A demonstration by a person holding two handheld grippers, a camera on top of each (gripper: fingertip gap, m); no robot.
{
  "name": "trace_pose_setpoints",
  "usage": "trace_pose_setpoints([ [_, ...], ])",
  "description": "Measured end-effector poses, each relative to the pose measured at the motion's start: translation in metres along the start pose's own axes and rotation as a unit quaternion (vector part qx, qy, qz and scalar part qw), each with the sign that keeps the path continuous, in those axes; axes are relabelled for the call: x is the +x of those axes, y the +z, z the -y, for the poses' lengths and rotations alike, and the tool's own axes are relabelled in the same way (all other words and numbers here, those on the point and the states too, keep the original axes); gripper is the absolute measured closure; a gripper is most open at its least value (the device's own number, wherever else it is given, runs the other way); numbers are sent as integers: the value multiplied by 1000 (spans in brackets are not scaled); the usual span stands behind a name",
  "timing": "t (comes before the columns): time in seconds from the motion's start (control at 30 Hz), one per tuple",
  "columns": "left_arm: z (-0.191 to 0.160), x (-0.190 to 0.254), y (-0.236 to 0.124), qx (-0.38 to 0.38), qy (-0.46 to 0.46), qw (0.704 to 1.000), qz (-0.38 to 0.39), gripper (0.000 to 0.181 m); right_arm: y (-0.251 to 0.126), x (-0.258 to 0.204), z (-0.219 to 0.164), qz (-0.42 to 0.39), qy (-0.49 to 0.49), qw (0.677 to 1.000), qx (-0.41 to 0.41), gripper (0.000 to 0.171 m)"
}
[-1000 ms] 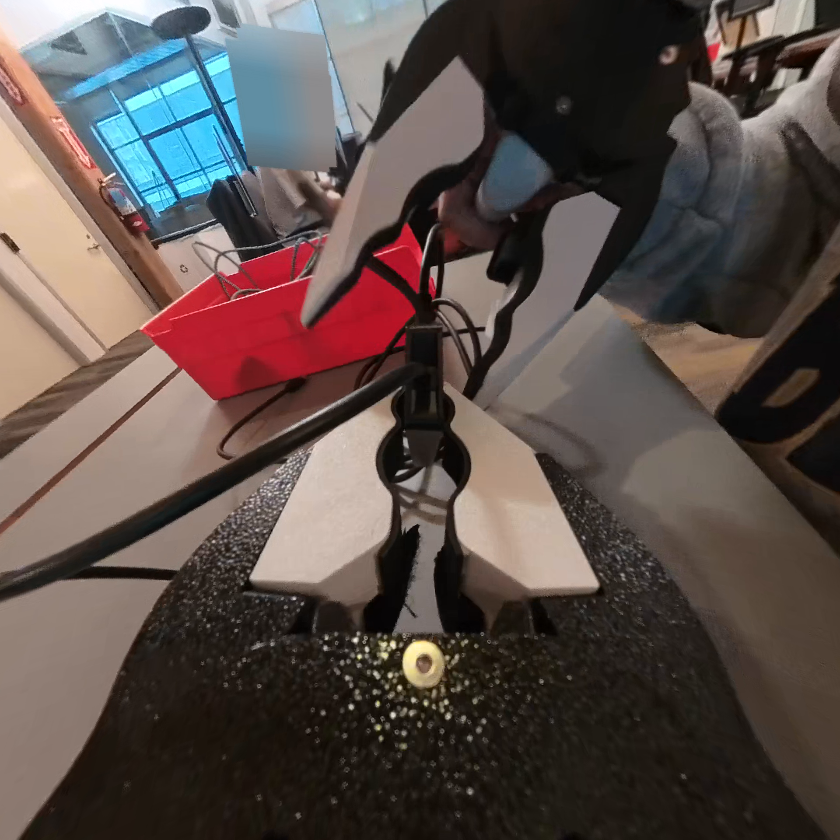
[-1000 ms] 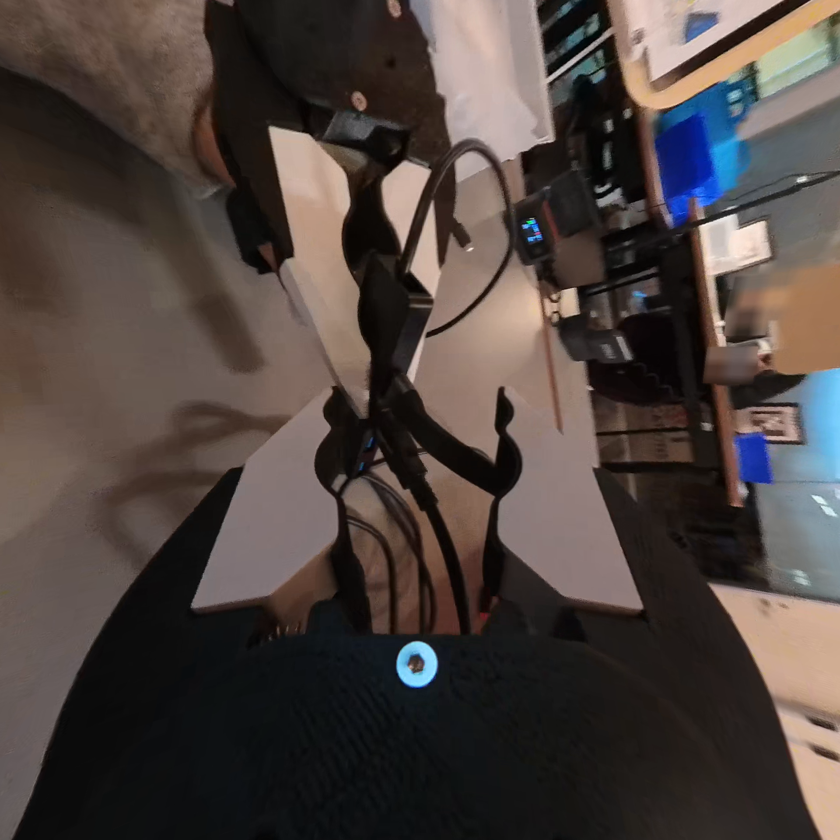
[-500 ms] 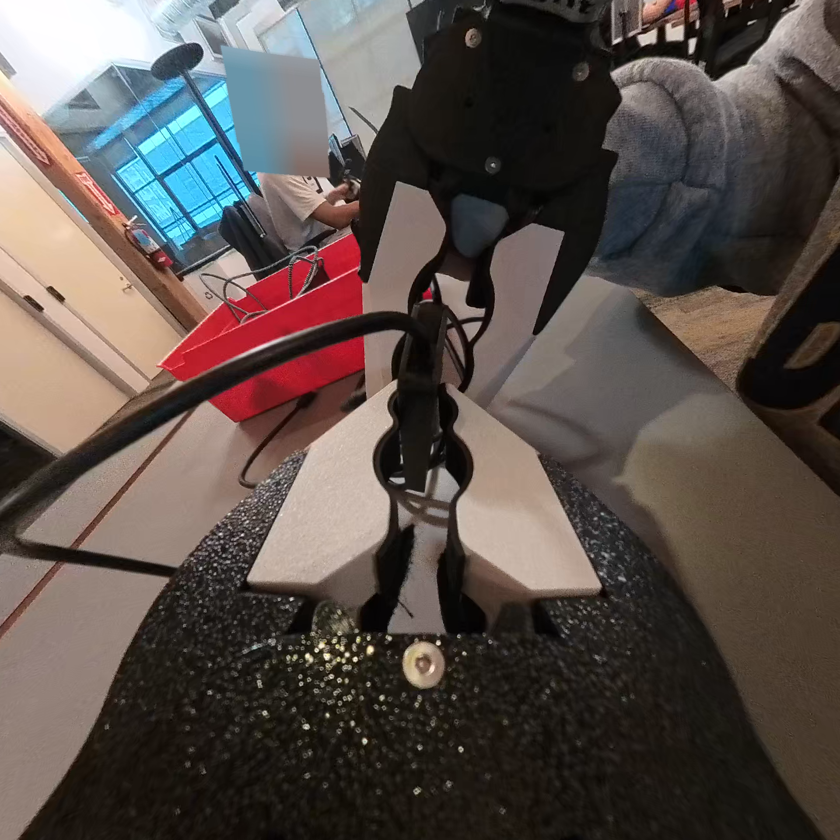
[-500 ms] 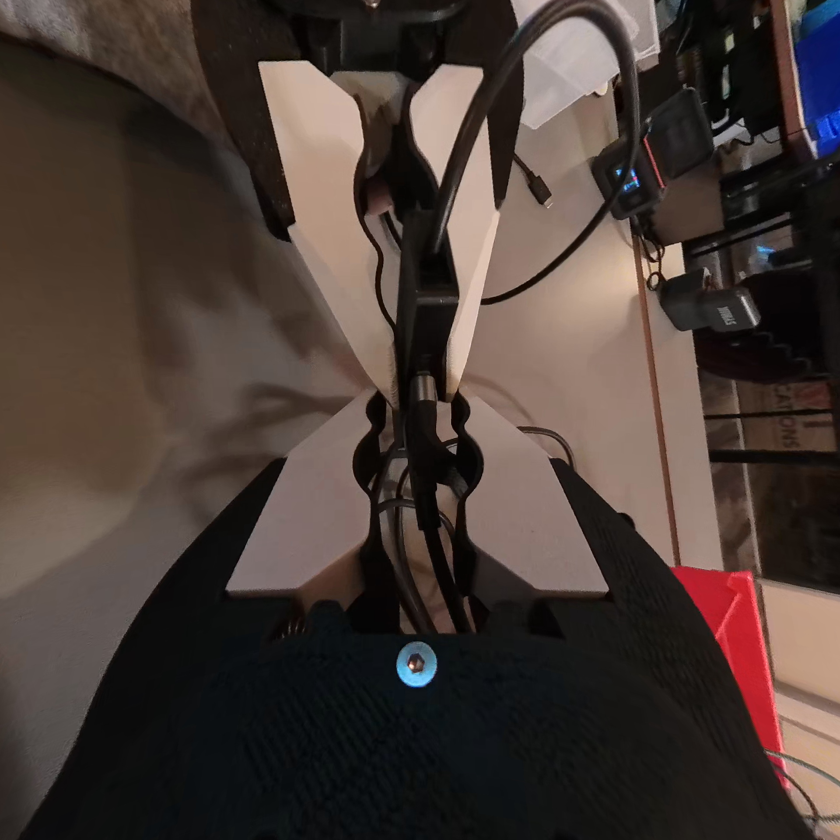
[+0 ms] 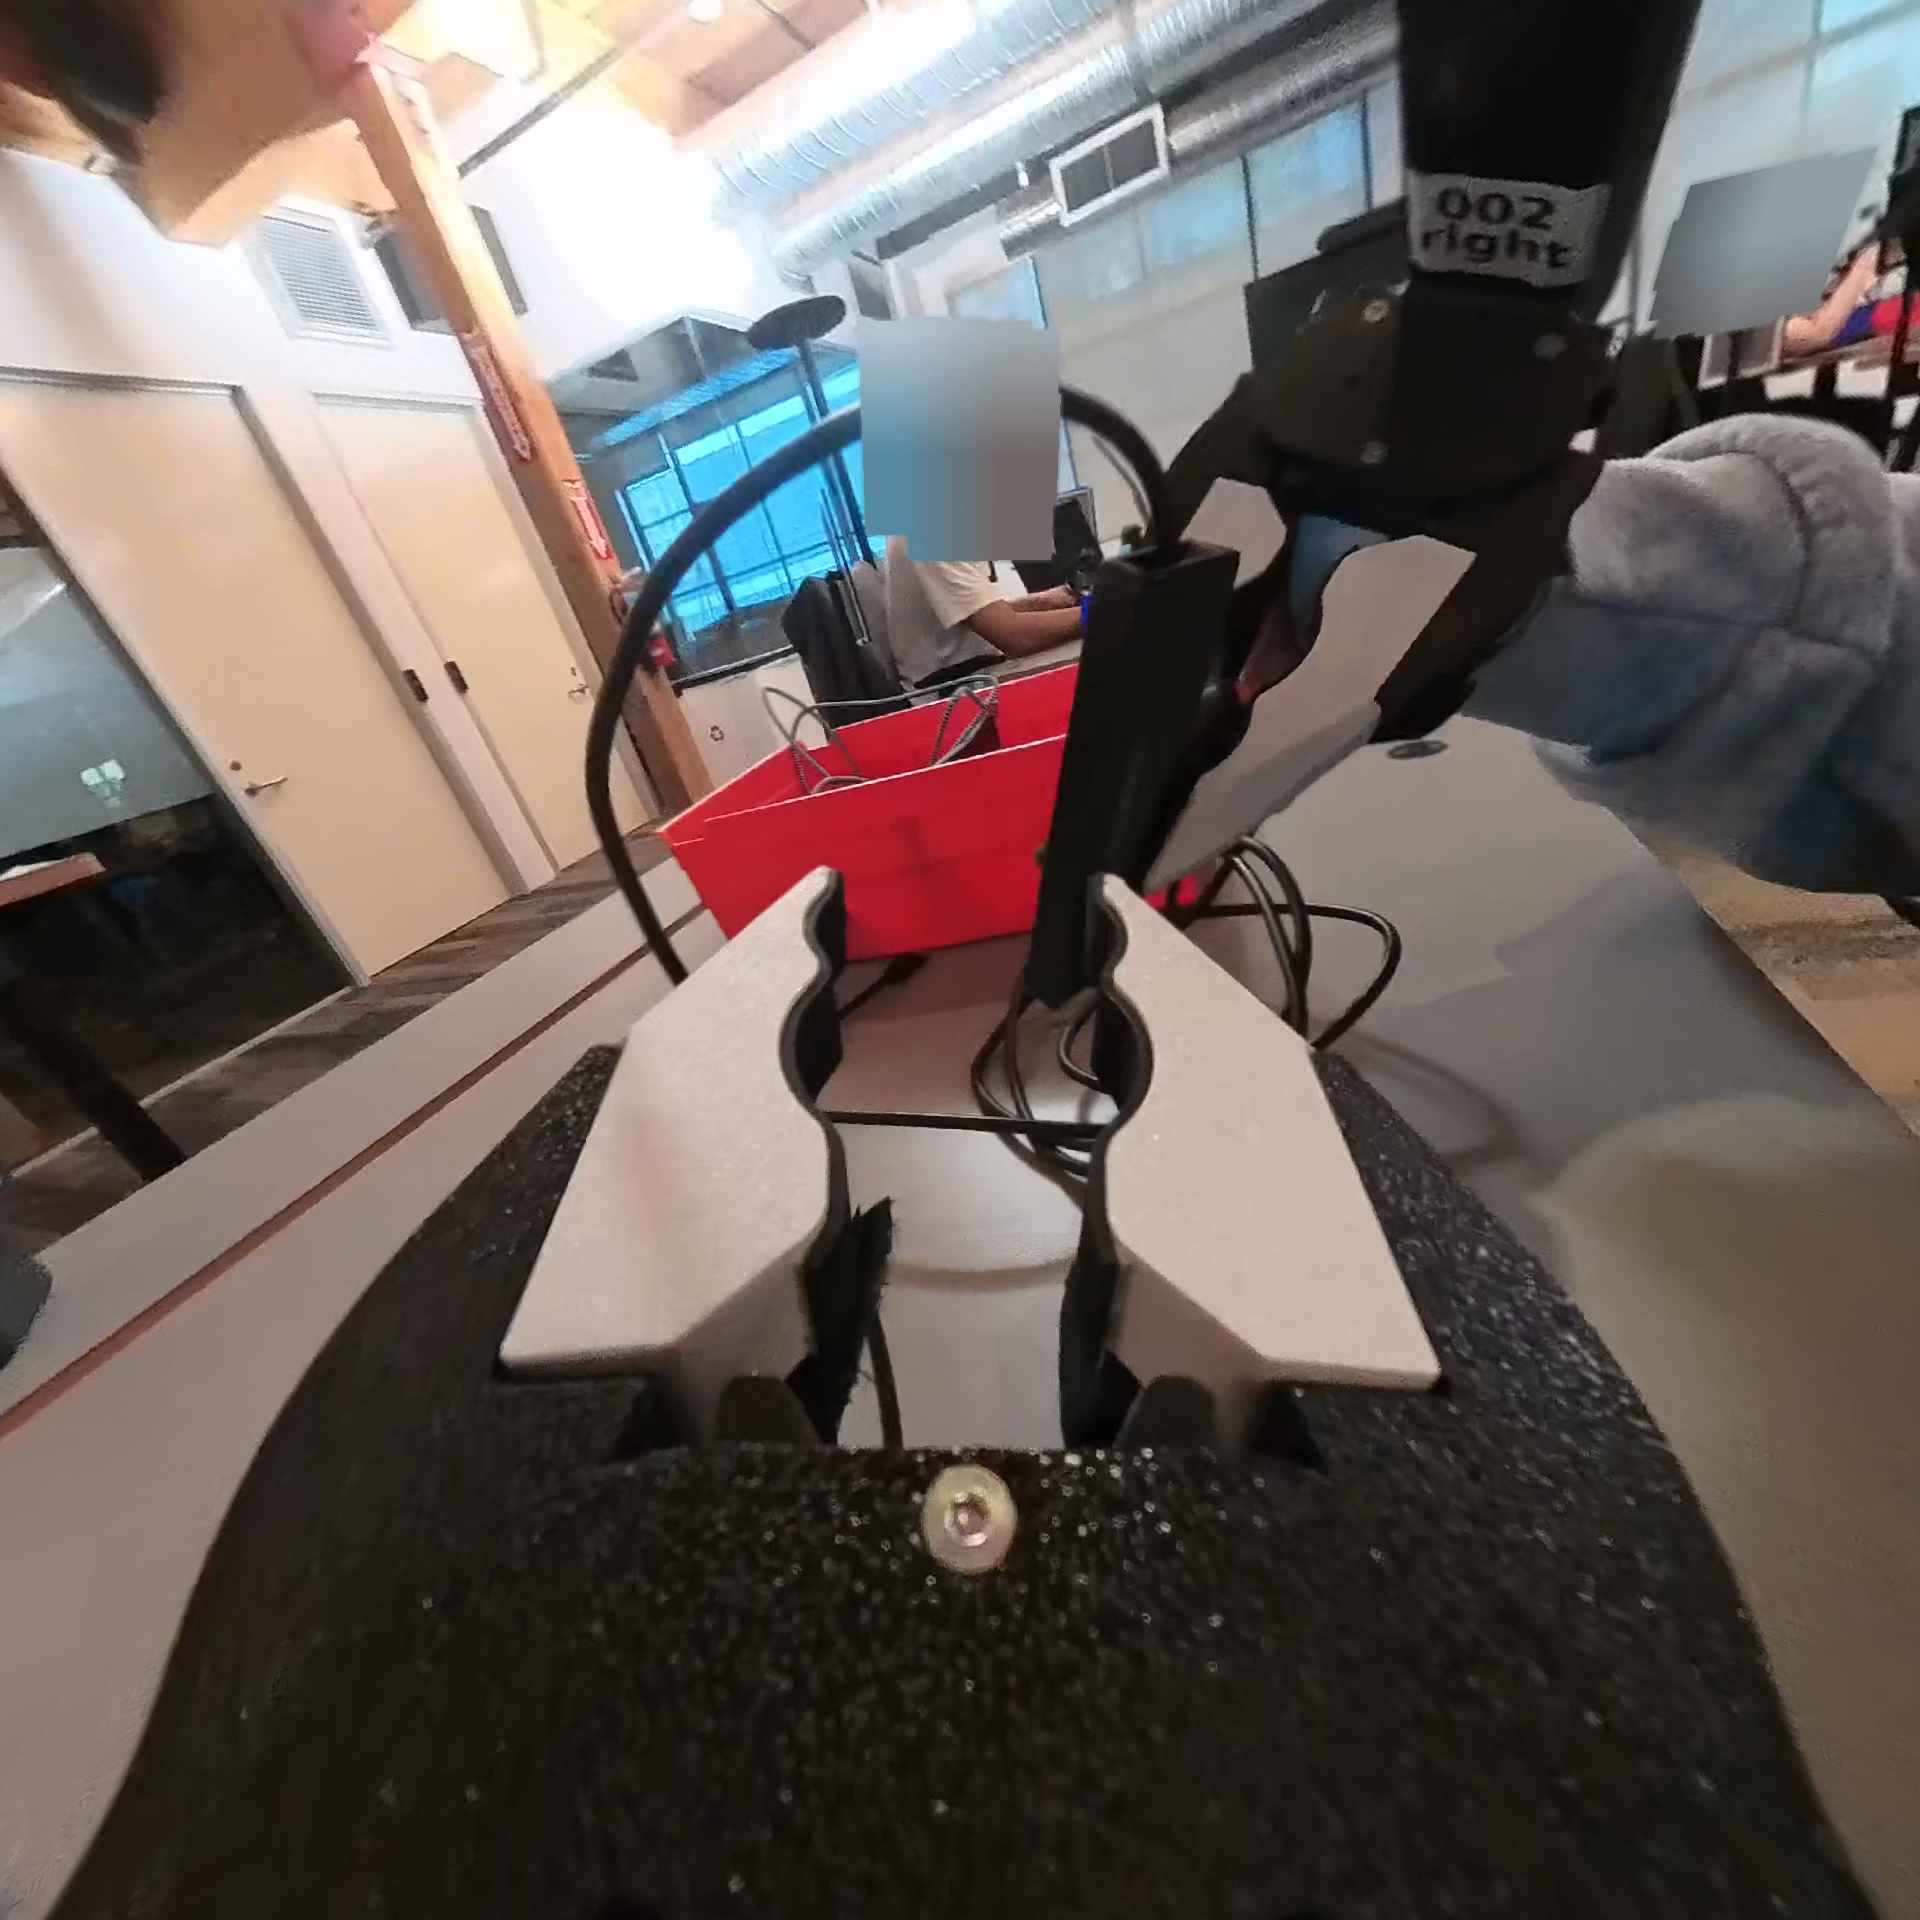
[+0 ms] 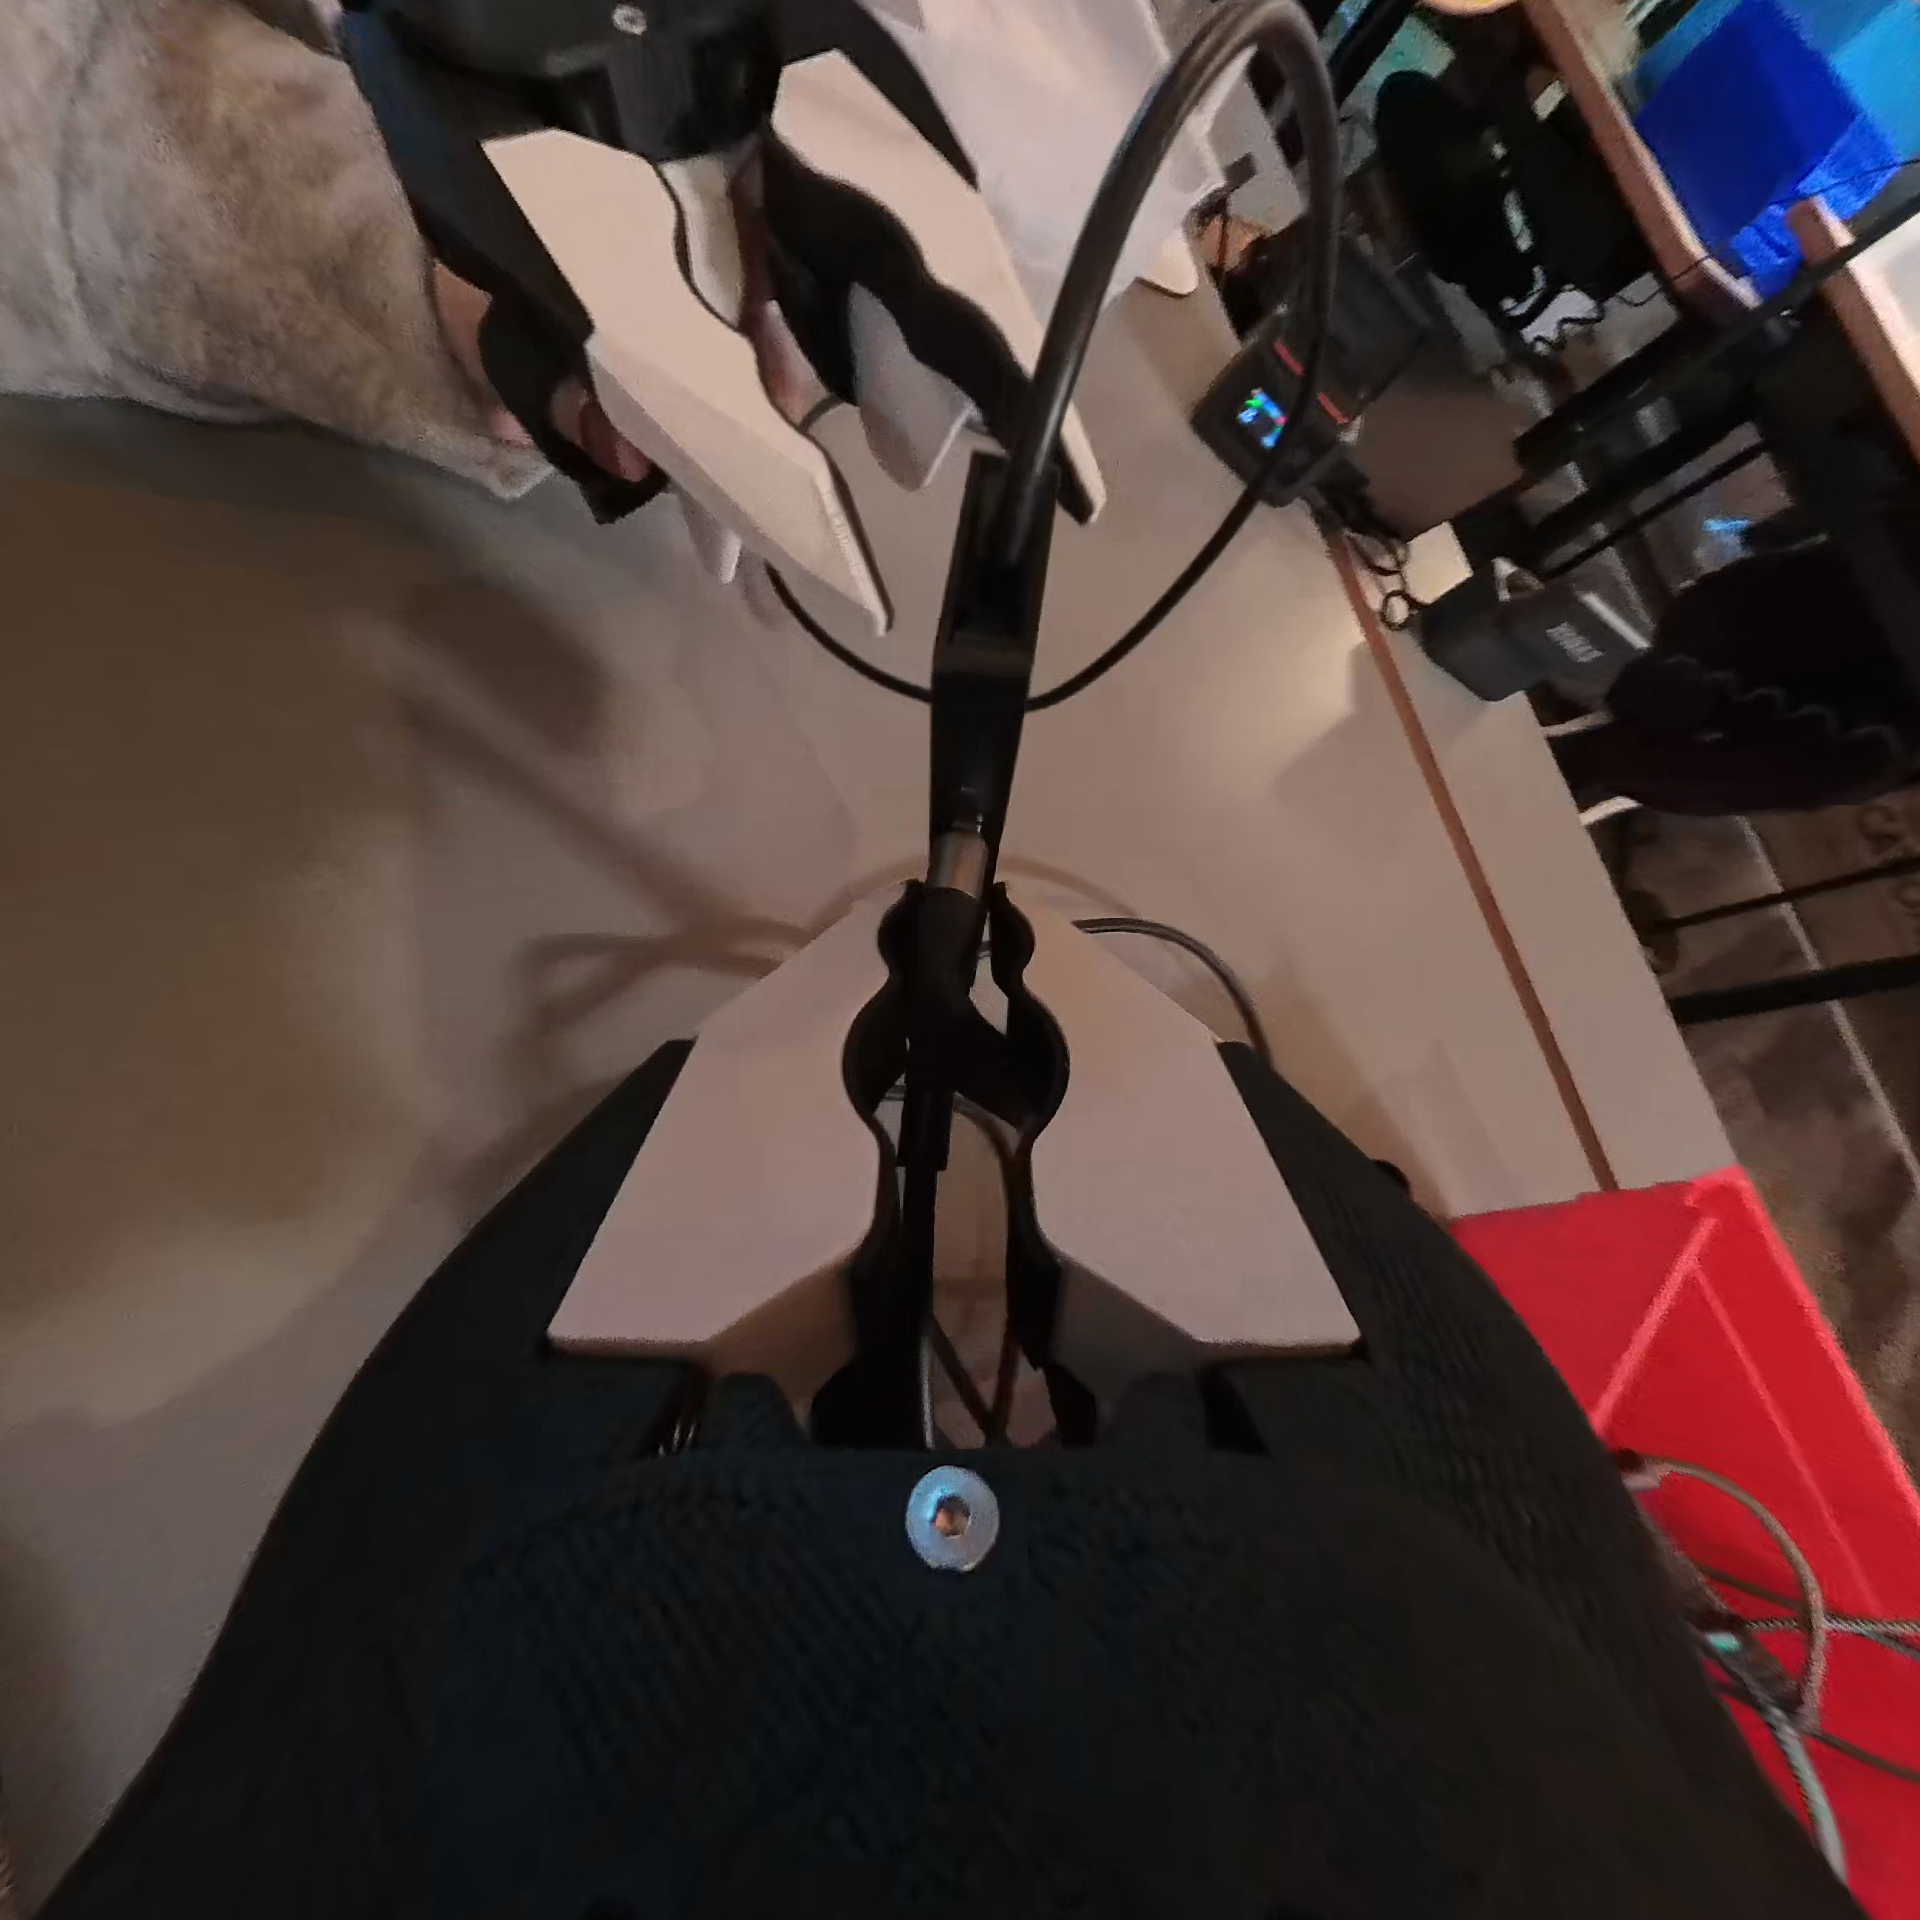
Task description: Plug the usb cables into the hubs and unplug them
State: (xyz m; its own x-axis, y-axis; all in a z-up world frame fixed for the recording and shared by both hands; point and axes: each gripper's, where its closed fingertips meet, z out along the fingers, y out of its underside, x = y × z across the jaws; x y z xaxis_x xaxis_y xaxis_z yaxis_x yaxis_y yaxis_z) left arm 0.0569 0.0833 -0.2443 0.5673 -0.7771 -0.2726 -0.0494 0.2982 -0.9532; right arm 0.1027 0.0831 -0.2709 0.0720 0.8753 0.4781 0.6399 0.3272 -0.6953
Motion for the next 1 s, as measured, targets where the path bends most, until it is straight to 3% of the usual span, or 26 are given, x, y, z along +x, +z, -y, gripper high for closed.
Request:
trace_pose_setpoints([
  [0.17,2,-7,-2,6,3,1000,24,135,-13,33,22,-63,-25,997,21,161],
  [0.37,1,-15,-4,12,-19,999,42,132,-47,97,83,-130,-77,987,51,161],
  [0.77,-6,-33,-9,21,-105,992,68,119,-143,233,221,-217,-123,964,89,161],
  [1.0,-9,-42,-13,29,-147,986,73,117,-222,322,295,-300,-113,945,72,161],
])
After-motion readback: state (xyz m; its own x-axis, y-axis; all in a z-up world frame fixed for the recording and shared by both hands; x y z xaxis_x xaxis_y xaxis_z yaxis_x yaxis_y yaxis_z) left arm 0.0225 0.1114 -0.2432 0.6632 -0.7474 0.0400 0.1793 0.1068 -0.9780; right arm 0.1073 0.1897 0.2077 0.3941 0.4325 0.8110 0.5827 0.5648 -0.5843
